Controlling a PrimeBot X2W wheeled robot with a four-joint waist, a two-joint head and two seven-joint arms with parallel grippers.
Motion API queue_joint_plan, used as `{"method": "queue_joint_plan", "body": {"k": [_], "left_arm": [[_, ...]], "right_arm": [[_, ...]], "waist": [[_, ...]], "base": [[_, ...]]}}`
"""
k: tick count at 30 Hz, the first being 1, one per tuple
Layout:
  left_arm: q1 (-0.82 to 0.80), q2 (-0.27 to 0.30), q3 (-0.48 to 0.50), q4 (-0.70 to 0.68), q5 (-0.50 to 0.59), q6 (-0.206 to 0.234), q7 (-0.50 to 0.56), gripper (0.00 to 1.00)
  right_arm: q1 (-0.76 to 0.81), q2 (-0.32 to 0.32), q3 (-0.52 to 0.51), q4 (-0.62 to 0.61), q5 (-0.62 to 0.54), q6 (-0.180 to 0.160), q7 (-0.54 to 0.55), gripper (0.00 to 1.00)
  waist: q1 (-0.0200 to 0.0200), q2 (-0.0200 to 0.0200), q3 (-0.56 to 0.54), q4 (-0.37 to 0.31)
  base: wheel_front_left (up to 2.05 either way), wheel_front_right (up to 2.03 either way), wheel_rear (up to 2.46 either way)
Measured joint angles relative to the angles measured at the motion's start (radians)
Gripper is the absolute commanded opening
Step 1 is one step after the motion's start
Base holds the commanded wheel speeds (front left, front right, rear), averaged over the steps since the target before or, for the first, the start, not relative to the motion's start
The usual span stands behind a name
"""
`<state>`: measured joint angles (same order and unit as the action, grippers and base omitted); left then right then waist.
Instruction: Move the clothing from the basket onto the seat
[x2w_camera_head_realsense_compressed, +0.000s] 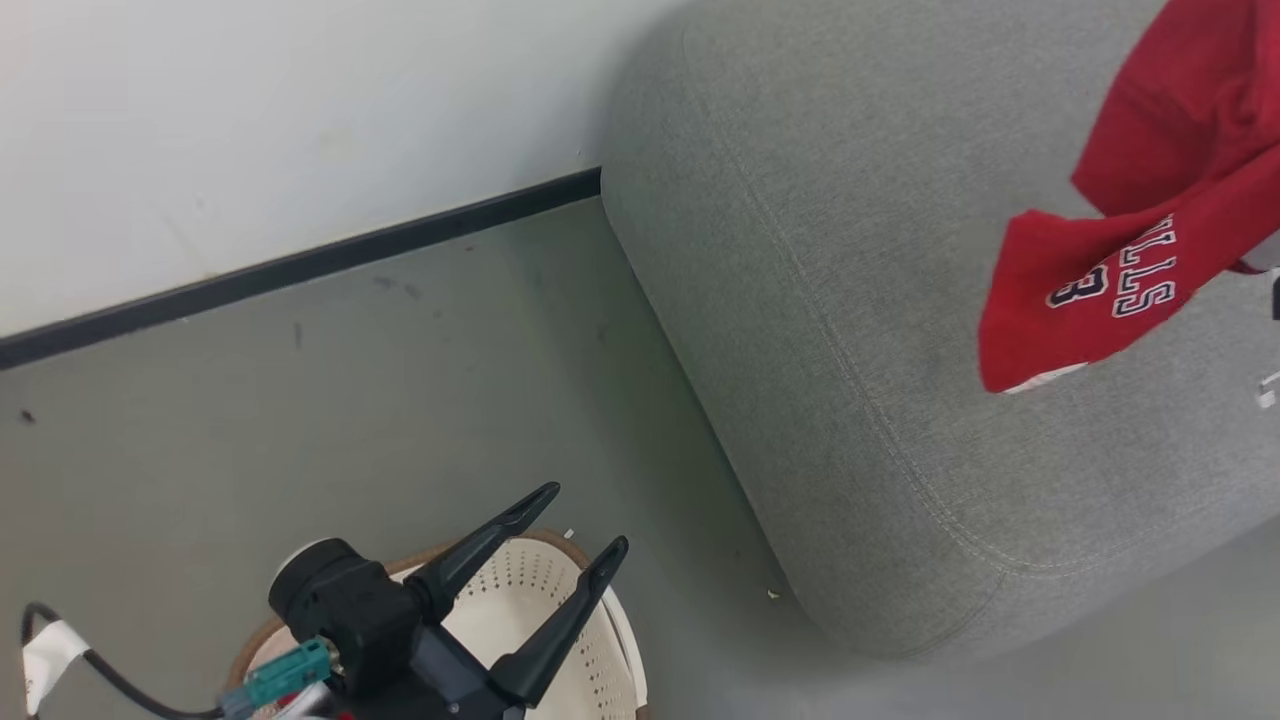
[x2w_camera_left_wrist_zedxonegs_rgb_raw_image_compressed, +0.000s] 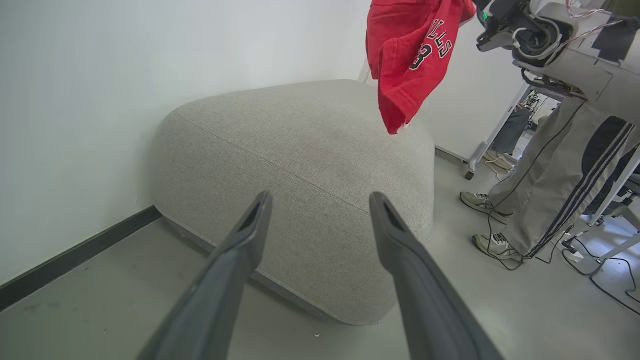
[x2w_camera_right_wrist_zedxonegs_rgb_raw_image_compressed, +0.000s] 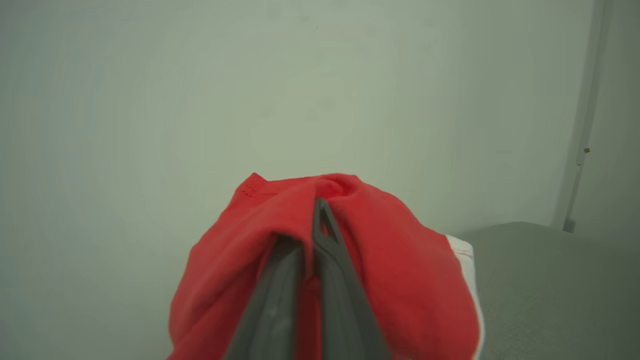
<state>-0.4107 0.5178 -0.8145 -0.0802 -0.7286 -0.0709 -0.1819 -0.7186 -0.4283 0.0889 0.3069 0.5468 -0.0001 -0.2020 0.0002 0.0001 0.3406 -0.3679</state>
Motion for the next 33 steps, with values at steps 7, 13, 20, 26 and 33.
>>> {"method": "queue_joint_plan", "body": {"k": [7, 13, 20, 26, 33], "left_arm": [[-0.017, 0.066, 0.028, -0.061, 0.003, -0.007, 0.006, 1.00], [-0.053, 0.090, 0.040, -0.106, 0.009, -0.010, 0.014, 1.00], [-0.077, 0.119, 0.062, -0.131, 0.008, -0.021, 0.015, 1.00], [-0.081, 0.133, 0.067, -0.131, 0.008, -0.028, 0.012, 1.00], [-0.084, 0.142, 0.076, -0.119, 0.007, -0.035, 0.000, 1.00]], "right_arm": [[-0.043, -0.022, -0.049, 0.019, -0.004, -0.072, 0.008, 0.00], [-0.098, -0.045, -0.094, 0.020, -0.033, -0.103, 0.008, 0.00], [-0.154, -0.052, -0.134, 0.029, -0.067, -0.120, 0.008, 0.00], [-0.158, -0.033, -0.137, 0.107, -0.111, -0.124, 0.043, 0.00], [-0.152, 0.043, -0.149, 0.218, -0.197, -0.124, 0.080, 0.00]], "waist": [[0.0000, 0.0000, 0.090, 0.031], [0.0001, 0.0000, 0.172, 0.059], [0.0000, 0.0001, 0.261, 0.094], [0.0000, 0.0001, 0.318, 0.125], [0.0000, 0.0000, 0.341, 0.150]], "base": [[0.00, 0.00, 0.00], [0.00, 0.00, 0.00], [0.00, 0.00, 0.00], [0.00, 0.00, 0.00], [0.00, 0.00, 0.00]]}}
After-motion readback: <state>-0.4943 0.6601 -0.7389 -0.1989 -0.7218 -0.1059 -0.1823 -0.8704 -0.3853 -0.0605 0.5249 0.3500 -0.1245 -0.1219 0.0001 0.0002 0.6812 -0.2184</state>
